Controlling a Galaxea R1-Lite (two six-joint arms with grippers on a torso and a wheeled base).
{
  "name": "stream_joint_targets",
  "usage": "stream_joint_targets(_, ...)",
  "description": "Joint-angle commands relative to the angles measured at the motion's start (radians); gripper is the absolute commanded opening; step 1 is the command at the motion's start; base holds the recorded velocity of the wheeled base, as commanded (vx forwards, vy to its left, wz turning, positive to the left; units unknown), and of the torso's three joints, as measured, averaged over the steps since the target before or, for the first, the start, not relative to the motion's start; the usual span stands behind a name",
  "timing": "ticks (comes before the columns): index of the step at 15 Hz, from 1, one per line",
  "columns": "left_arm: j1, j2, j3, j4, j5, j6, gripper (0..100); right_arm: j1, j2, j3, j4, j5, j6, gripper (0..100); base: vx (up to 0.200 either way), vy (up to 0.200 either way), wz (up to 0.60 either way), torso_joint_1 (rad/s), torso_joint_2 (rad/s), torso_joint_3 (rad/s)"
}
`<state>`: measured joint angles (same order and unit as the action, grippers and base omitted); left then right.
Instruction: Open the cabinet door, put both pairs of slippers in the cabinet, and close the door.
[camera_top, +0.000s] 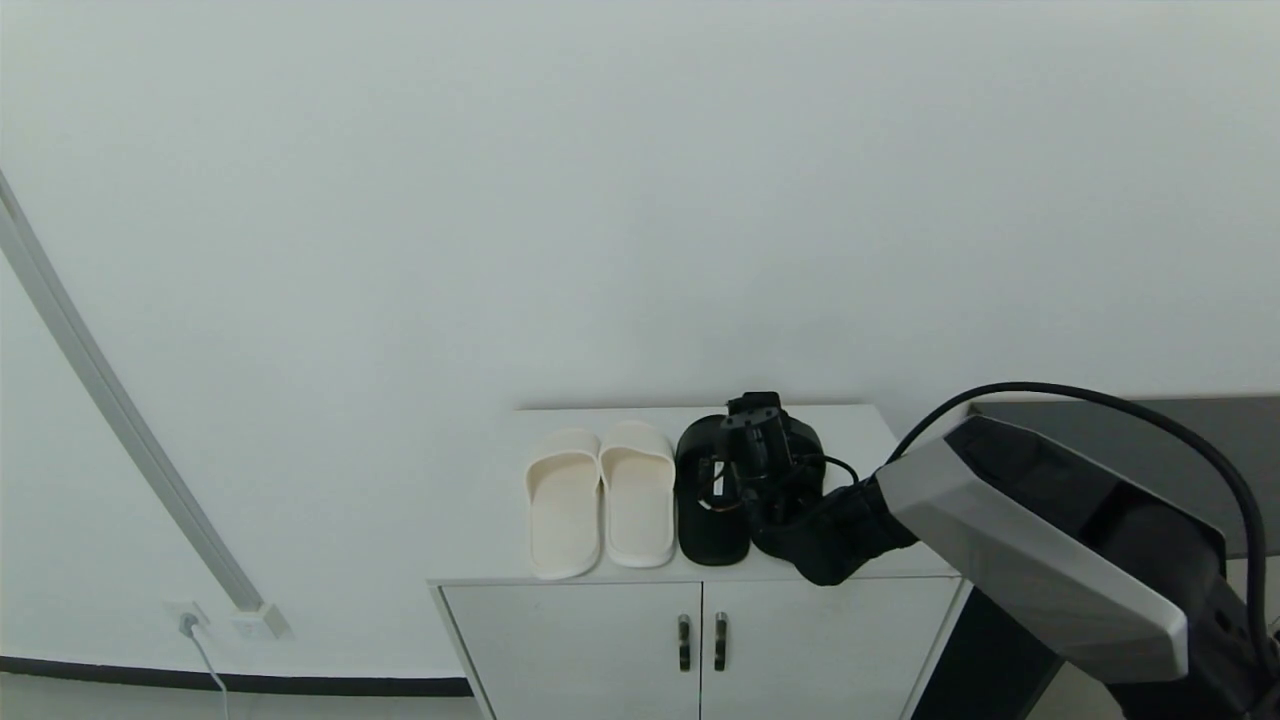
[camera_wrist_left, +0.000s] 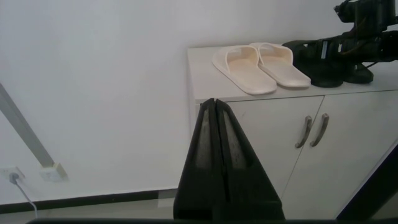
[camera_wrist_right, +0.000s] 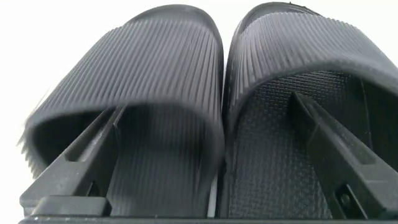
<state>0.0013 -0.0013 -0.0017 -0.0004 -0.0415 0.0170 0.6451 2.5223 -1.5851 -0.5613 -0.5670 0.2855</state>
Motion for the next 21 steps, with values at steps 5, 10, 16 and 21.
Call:
stream_joint_targets(5, 0.000, 0.001, 0.000, 0.000, 0.000, 0.000, 0, -0.010, 0.039, -0.049, 0.000, -0.007, -0.008, 0, 0.000, 0.000, 0.00, 0.000, 0.00, 0.000)
stream_joint_targets(10, 0.000, 0.001, 0.000, -0.001, 0.003, -0.008, 0, -0.002, -0.030, 0.031, -0.006, -0.010, -0.002, 0, 0.000, 0.000, 0.00, 0.000, 0.00, 0.000)
stream_joint_targets(16, 0.000, 0.001, 0.000, -0.001, 0.000, -0.009, 0, 0.061, -0.352, 0.464, -0.175, 0.036, -0.066, 0, 0.000, 0.000, 0.00, 0.000, 0.00, 0.000)
stream_joint_targets(21, 0.000, 0.001, 0.000, -0.001, -0.001, -0.008, 0, 0.107, -0.677, 0.912, -0.333, 0.300, -0.128, 0, 0.000, 0.000, 0.00, 0.000, 0.00, 0.000)
